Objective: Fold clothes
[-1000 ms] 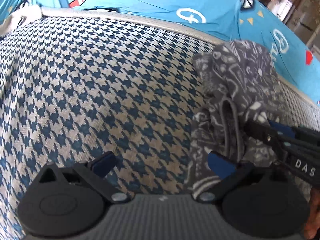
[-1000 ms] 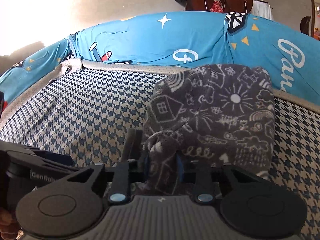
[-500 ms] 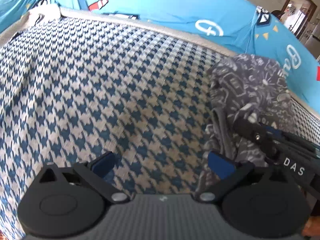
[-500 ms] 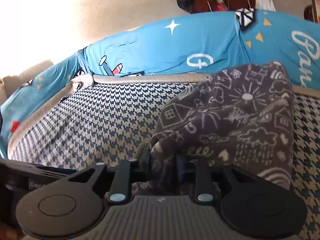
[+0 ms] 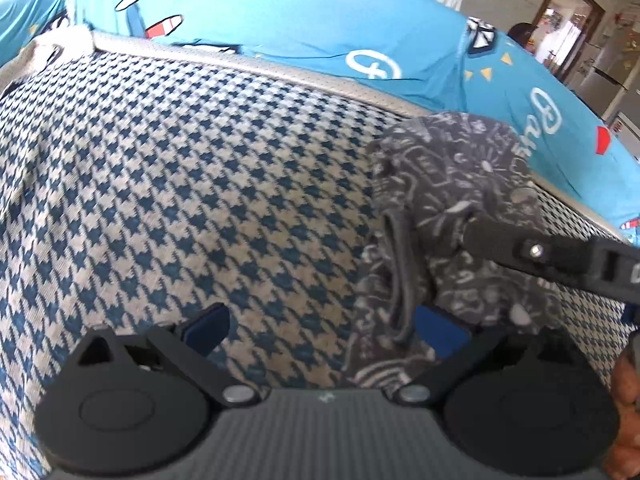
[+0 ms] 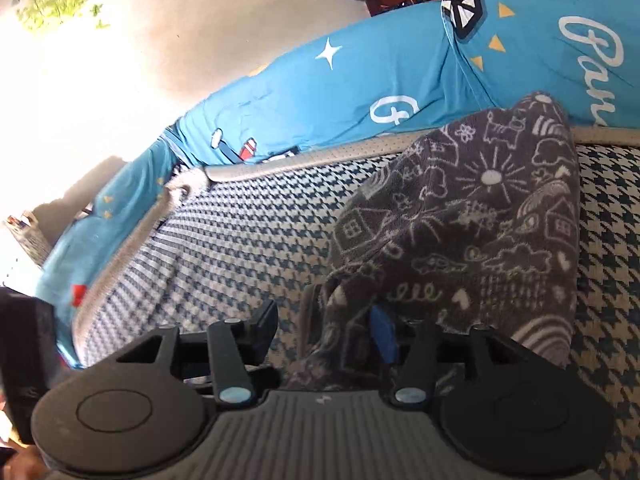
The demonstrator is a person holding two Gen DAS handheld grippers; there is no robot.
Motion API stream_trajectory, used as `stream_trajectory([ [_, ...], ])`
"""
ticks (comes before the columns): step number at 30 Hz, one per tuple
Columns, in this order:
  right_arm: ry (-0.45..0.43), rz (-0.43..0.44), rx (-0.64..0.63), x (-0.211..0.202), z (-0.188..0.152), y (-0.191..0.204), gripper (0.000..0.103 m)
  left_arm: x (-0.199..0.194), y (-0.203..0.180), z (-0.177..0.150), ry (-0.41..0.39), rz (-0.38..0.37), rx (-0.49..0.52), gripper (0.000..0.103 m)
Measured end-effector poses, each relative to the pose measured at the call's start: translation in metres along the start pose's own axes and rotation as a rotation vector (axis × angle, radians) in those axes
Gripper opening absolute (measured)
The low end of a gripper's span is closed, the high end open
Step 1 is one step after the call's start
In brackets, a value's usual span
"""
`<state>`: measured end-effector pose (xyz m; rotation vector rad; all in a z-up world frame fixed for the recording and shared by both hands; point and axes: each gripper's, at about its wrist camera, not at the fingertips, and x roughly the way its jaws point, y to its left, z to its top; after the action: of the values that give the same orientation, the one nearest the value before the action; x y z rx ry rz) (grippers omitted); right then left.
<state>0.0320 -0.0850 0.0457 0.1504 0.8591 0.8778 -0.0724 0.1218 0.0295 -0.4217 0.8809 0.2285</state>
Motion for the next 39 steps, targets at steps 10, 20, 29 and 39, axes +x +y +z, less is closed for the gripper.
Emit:
stream_trajectory([
  [10,-0.012,-0.026,0.107,-0.026,0.005,-0.031,0.054,0.004,-0.026,0.001,-0.032,-0.054,0.073,0.103],
  [20,0.033,-0.061,0.166,-0.032,-0.004,-0.059,0.054,0.017,-0.044,-0.003,-0.026,-0.033,0.138,0.103],
  [29,0.052,-0.125,0.082,-0.023,-0.009,-0.059,0.054,0.04,-0.02,-0.002,0.036,-0.01,0.054,0.103],
  [39,0.06,-0.185,-0.098,-0.019,-0.017,-0.048,0.054,0.041,-0.017,-0.001,0.029,-0.006,0.088,0.103],
])
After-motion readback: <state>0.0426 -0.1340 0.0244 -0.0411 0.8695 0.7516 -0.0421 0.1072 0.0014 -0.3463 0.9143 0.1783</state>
